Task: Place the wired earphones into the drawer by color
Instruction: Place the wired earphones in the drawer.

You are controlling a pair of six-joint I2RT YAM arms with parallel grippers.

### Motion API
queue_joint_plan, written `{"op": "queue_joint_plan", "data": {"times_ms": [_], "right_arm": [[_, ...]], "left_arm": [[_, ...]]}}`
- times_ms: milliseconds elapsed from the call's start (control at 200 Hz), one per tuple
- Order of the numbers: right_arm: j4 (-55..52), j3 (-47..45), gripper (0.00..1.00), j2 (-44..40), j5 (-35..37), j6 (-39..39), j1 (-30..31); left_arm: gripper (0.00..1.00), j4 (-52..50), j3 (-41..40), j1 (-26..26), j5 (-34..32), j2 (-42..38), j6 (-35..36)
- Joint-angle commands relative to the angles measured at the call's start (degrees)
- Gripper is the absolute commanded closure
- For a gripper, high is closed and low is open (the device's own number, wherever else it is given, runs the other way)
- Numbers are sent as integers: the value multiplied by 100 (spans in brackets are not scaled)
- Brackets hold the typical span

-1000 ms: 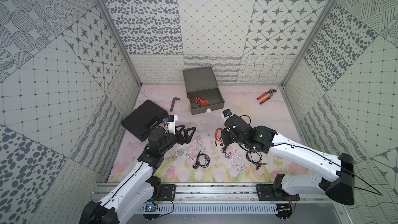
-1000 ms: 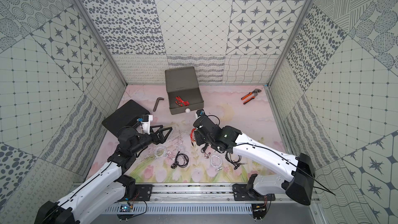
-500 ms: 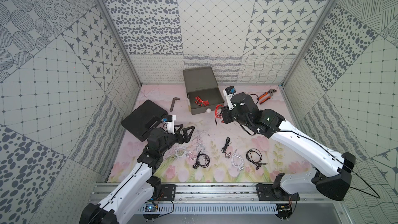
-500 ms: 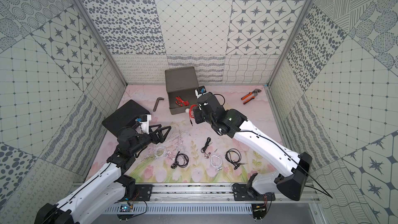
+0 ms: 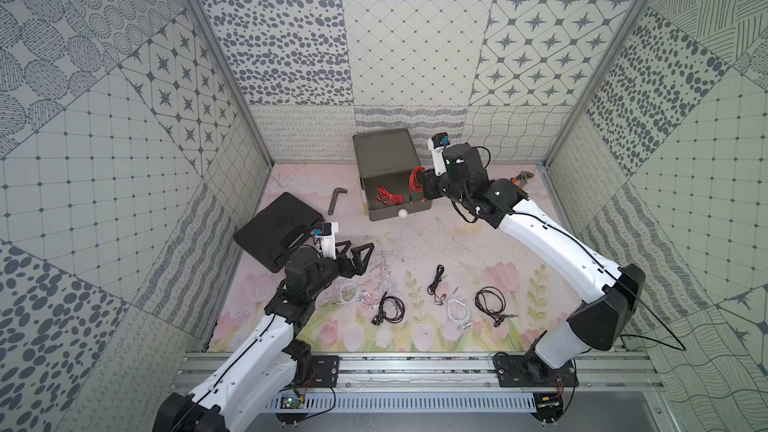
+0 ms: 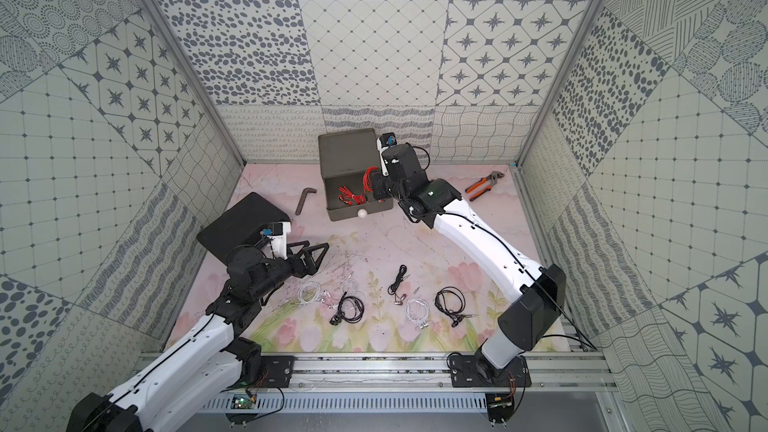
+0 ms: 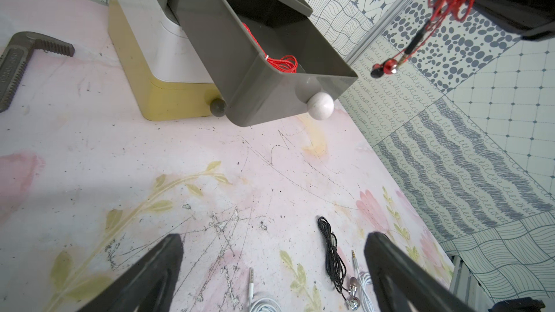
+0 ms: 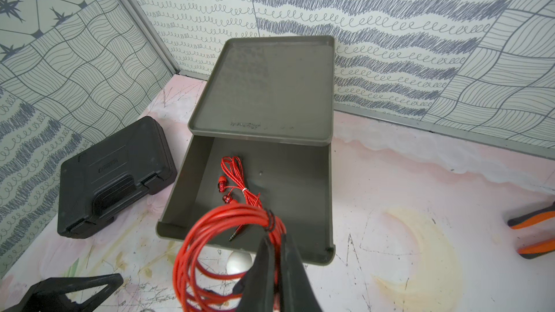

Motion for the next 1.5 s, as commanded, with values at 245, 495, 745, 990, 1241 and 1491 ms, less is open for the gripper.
{"op": "queue_joint_plan", "data": {"times_ms": [245,495,745,990,1241,1491], "right_arm": [[561,789,100,985,-303,-48,-80],[567,837,100,1350,-307,-10,-99],[568,614,100,1409,-274,20,-134],[562,384,98,1360,-274,81,-168],[472,280,54,1006,-161,76,-178],[487,-572,47,32,-324,69,-246]], "left_arm": [[1,3,3,-23,-82,-21,110],[1,-2,13,-22,-97,-9,129],[1,0,10,-22,-84,6,128],[1,2,18,-22,-77,5,115],[1,-32,20,-21,-49,-80,84],[1,-227,116,-16,-208,-92,27]]}}
